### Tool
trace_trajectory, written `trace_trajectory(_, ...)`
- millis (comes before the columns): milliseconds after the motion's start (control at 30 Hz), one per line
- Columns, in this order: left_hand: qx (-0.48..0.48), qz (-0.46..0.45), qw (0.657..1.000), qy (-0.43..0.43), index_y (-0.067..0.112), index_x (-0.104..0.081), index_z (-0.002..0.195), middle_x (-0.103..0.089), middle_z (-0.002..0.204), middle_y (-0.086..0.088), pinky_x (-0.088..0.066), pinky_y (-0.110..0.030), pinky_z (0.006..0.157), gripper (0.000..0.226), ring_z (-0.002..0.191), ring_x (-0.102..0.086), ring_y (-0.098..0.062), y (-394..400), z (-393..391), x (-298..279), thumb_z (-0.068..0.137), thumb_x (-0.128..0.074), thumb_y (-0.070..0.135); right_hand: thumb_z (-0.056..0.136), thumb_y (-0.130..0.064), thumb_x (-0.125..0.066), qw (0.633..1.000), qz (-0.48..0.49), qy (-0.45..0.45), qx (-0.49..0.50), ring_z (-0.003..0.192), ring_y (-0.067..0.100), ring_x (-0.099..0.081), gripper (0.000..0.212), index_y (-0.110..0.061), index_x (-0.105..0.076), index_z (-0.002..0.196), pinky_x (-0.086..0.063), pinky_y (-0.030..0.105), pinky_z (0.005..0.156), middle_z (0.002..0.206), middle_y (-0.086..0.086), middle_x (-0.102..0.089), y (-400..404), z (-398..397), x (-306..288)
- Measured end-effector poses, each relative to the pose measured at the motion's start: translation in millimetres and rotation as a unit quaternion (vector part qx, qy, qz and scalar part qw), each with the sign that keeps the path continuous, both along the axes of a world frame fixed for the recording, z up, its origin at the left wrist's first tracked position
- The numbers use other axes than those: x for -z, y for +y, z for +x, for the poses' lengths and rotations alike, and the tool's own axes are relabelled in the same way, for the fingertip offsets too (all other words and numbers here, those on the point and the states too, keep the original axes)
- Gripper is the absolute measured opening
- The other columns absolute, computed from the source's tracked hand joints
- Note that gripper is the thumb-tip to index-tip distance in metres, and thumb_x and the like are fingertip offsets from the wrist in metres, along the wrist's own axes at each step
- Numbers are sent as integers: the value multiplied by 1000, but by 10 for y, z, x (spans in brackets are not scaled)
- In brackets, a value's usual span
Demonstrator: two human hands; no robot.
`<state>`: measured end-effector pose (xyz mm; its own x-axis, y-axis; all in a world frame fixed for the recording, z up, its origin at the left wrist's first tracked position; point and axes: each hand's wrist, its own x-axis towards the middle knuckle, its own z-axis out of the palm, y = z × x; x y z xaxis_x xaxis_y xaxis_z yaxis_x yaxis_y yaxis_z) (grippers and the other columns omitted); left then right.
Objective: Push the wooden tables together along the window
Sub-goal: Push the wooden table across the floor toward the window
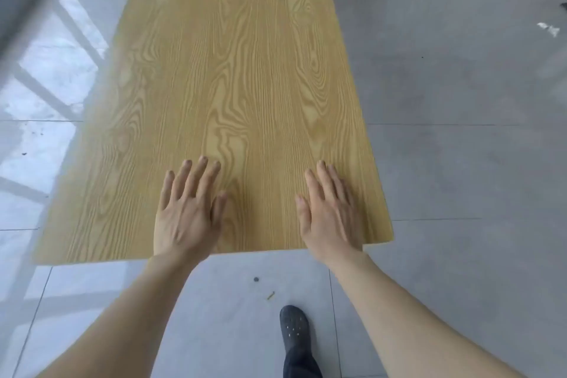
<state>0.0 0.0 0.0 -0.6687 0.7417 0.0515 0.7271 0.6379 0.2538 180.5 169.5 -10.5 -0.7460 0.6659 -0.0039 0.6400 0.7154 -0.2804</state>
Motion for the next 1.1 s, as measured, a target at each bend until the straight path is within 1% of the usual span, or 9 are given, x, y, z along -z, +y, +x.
trace_trajectory(67,-4,-4,1000,5,22,-29,159,-27,168,-2,-5,-46,128,61,158,-12,-24,-2,-41,104,105,-21,50,106,-46,-16,1000,18,2,10,158,25,-10,64,-15,-29,159,-17,47,127,170,9,-18,-26,-49,97)
trace_trajectory(133,-6,-6,1000,0,23,-29,159,-25,168,0,-5,-47,128,62,158,-11,-23,-12,-71,213,104,-23,52,107,-43,-22,999,43,15,18,158,26,-13,60,-14,-33,158,-16,47,127,169,9,-23,-31,-55,195)
trace_trajectory(267,-8,8,1000,-16,26,-30,158,-26,168,3,-5,-45,128,62,158,-9,-20,-13,-67,271,102,-30,53,105,-35,-35,996,61,62,20,156,28,-21,54,-11,-42,154,-21,49,125,165,11,-33,-16,-22,280)
trace_trajectory(367,-11,9,1000,-16,27,-30,158,-26,167,4,-6,-46,128,62,158,-9,-19,-4,-75,241,102,-30,54,104,-33,-39,994,72,79,26,155,28,-25,53,-11,-45,152,-22,49,125,163,12,-36,-20,-39,269)
trace_trajectory(700,-10,1,1000,-16,25,-32,158,-27,167,3,-8,-47,128,64,158,-8,-20,44,-129,232,101,-29,54,103,-34,-38,994,83,69,25,155,27,-25,54,-12,-46,152,-21,48,125,163,11,-36,26,-100,277)
trace_trajectory(1100,-6,6,1000,-13,26,-34,157,-27,167,4,-7,-46,128,63,158,-9,-19,277,-496,261,101,-29,55,103,-36,-37,993,85,77,33,155,26,-24,55,-13,-46,152,-20,47,126,164,10,-36,251,-442,326)
